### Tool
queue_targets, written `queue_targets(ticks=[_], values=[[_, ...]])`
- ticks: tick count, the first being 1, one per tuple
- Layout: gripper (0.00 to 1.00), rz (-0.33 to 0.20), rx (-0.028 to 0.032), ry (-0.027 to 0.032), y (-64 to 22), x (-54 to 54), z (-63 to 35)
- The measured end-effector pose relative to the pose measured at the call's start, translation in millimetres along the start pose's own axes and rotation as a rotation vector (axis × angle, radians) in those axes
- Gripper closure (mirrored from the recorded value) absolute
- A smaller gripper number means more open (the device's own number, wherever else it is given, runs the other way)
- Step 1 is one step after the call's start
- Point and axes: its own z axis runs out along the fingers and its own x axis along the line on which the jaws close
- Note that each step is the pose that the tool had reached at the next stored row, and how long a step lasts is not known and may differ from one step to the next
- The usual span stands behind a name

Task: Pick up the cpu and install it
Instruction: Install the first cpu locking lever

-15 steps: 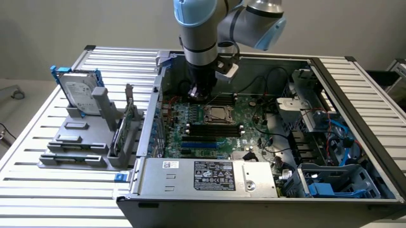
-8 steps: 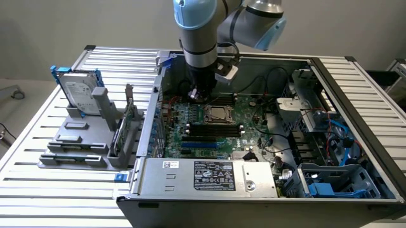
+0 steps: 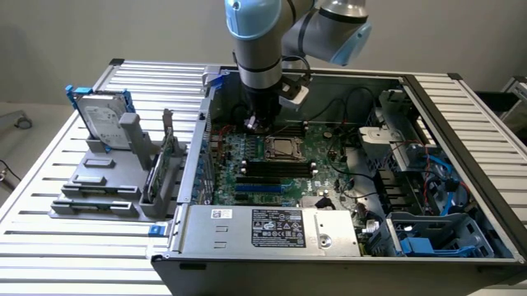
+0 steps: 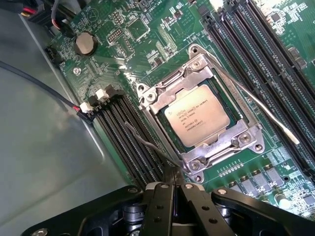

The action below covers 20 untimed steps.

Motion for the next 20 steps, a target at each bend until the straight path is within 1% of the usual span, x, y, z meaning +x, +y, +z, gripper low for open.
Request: queue_targets(ticks=[12, 20], values=[[0.89, -0.001, -0.0024, -0.0034, 4.8, 2.8, 2.6], [0.89, -0.001, -0.0052, -0.0078, 8.1, 5.2, 4.4]])
